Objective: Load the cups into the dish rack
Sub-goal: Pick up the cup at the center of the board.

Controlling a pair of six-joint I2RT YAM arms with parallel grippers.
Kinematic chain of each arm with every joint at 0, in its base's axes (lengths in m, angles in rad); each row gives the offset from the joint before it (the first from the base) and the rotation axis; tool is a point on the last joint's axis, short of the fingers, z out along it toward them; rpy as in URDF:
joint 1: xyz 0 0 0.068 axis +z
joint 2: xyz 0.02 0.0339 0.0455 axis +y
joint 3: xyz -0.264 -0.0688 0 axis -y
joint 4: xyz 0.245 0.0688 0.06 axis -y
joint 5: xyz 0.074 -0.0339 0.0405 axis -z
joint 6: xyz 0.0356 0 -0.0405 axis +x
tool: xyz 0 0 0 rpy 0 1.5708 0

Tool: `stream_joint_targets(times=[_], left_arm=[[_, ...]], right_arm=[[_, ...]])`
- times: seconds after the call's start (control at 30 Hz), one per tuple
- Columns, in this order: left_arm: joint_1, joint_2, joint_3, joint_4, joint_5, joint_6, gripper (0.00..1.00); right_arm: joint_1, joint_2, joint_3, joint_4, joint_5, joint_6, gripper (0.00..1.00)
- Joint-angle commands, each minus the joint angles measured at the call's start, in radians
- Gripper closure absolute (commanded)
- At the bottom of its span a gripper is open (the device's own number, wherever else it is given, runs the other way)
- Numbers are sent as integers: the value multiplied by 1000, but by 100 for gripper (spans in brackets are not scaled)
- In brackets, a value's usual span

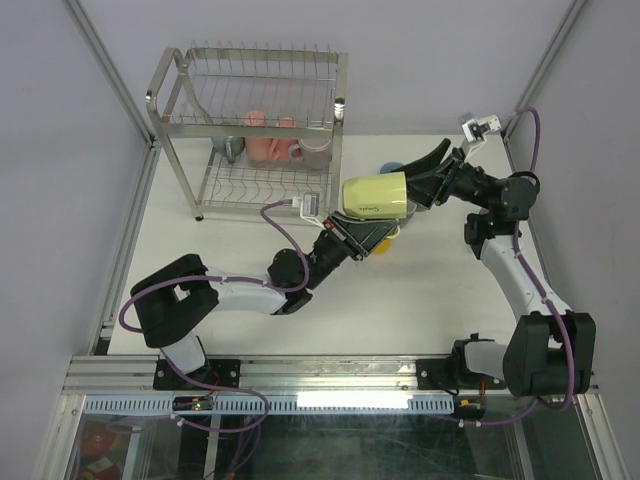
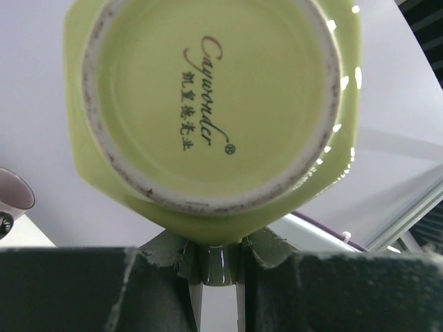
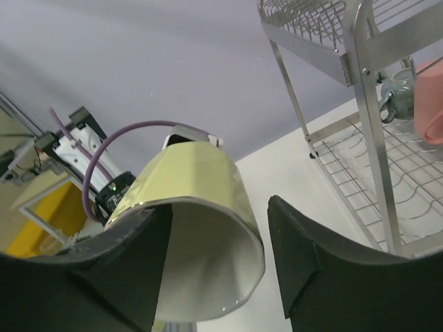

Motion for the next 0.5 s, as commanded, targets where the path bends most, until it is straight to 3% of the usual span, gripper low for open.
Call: stream_joint_targets(times=[0.0,0.1,0.17,0.47], left_arm=[[13,-56,-30,241,42,34,100],[14,-103,-80,243,49,82,100],[14,-142,-128,242,43,132,100],[17,-348,-293,141,18,299,100]], right_arm=[[-4,-45,-1,36,13,-14,32],[-8,-53,0,32,-7,-28,18],[-13,-59,-2,24,-23,-46,15],[-25,-81,-6,-56,-108,-166,14]])
